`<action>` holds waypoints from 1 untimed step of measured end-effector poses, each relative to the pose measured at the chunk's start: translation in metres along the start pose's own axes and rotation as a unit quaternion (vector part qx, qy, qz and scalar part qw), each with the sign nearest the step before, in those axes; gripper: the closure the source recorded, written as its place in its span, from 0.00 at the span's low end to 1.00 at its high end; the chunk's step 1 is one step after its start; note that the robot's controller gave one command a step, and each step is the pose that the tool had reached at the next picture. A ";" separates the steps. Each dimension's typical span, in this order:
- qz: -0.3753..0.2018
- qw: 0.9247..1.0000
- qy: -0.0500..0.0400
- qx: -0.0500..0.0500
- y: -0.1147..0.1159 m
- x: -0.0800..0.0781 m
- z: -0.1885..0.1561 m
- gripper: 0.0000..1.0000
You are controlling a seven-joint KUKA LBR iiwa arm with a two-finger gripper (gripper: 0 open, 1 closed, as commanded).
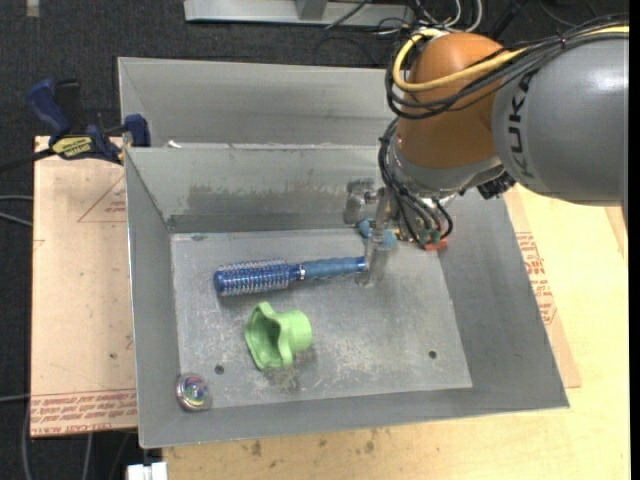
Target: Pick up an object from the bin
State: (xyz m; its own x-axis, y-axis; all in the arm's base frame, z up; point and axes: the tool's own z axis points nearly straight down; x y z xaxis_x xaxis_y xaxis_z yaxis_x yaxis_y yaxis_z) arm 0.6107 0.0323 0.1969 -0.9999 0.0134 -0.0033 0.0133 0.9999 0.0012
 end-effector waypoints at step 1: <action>0.065 0.998 0.005 0.000 0.009 -0.003 0.117 0.00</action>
Offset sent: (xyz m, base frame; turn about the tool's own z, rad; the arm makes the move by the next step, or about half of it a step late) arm 0.0054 0.0085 -0.1119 0.1319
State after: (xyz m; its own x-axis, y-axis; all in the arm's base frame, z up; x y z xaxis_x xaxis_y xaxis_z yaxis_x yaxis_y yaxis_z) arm 0.6143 0.0418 0.0799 -0.9897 0.1429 0.0063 0.1429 0.9897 0.0005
